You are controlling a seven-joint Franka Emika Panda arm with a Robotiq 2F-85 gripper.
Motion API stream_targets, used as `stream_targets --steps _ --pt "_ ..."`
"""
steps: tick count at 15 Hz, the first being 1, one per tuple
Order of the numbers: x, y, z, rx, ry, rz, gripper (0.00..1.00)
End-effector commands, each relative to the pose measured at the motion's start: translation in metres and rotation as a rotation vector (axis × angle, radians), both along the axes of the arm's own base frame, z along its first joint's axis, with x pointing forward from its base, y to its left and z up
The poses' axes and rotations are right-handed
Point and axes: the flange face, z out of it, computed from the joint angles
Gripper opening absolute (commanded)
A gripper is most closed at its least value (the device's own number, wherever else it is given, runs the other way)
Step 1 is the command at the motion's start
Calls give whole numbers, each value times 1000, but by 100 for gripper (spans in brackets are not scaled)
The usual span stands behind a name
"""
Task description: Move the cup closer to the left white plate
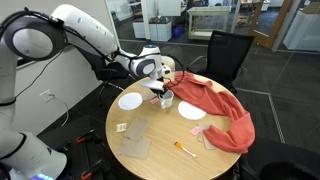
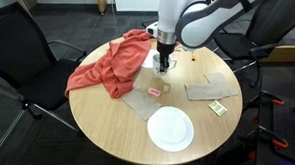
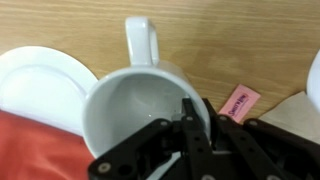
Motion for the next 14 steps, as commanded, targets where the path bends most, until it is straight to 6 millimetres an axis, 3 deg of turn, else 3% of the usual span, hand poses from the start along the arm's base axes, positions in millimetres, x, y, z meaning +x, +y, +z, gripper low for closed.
stream_targets --steps 1,9,14 --pt "-36 41 31 -25 14 0 3" --pt "-109 108 36 -132 59 -182 3" --pt "-117 129 26 -180 50 -306 3"
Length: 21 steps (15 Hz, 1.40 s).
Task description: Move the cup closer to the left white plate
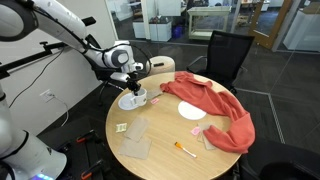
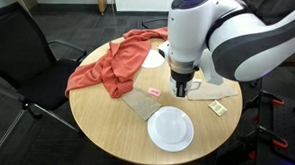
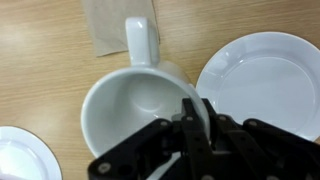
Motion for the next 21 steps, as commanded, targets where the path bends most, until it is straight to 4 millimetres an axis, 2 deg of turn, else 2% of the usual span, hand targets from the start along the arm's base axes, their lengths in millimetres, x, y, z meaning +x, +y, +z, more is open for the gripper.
stream_targets --steps 1,6,12,17,21 --pt "-4 3 7 -37 -44 -77 3" --pt "1 -4 -7 -14 -76 -136 3" --pt "8 -13 -26 60 -145 -131 3" --pt "7 -21 -42 73 -148 -136 3" --pt "4 -23 -47 75 -143 -139 3"
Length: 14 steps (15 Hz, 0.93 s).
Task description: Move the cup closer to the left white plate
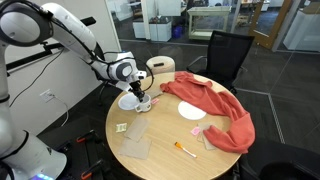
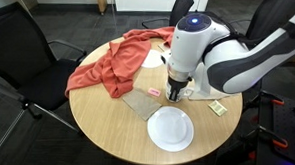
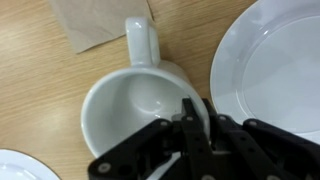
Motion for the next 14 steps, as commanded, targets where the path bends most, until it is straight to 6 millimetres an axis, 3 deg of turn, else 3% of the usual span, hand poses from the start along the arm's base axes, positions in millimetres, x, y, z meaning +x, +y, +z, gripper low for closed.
stream_targets --steps 1,2,3,6,12,14 --pt "-5 -4 7 15 -19 -6 3" --pt "-8 -4 7 15 -18 -5 3" --pt "-10 -5 7 16 -17 -5 36" --pt "-14 -4 15 14 -25 -4 53" --pt "-33 -11 63 29 -44 -4 96" --pt "-42 -12 81 51 -57 2 100"
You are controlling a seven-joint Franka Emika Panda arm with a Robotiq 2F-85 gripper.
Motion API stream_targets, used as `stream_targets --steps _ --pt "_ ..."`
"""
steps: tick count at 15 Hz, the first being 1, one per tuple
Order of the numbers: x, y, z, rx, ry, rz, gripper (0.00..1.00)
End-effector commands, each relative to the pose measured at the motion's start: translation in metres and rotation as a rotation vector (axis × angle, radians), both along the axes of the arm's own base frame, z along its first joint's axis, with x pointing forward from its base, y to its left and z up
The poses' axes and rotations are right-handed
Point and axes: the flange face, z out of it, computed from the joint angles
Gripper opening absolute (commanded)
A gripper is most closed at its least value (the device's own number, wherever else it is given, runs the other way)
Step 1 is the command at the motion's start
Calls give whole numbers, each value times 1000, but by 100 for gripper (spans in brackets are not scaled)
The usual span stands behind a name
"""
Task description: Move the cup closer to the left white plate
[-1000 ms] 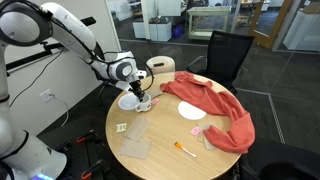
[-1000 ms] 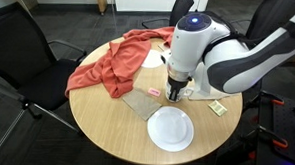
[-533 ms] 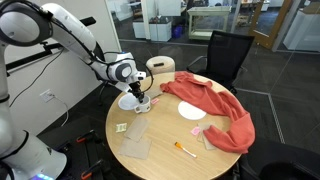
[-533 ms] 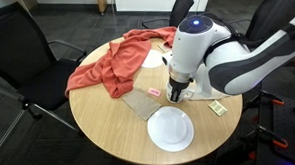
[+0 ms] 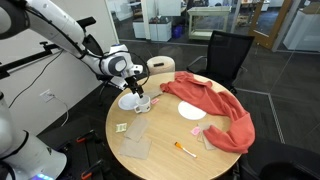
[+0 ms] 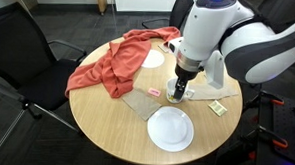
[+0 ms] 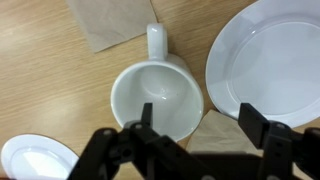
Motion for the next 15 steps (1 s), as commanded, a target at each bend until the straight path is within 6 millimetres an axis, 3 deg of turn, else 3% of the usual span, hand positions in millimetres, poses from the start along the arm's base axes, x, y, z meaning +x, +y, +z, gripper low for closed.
stream_targets --steps 1,4,10,11,15 --pt "-26 -5 40 34 -13 7 100" --pt "-36 -8 62 40 -26 -5 100" --pt "-50 -17 84 41 -34 -27 100" --pt "-37 -13 74 36 -44 -26 100" --pt "-38 -14 72 35 -40 -27 100"
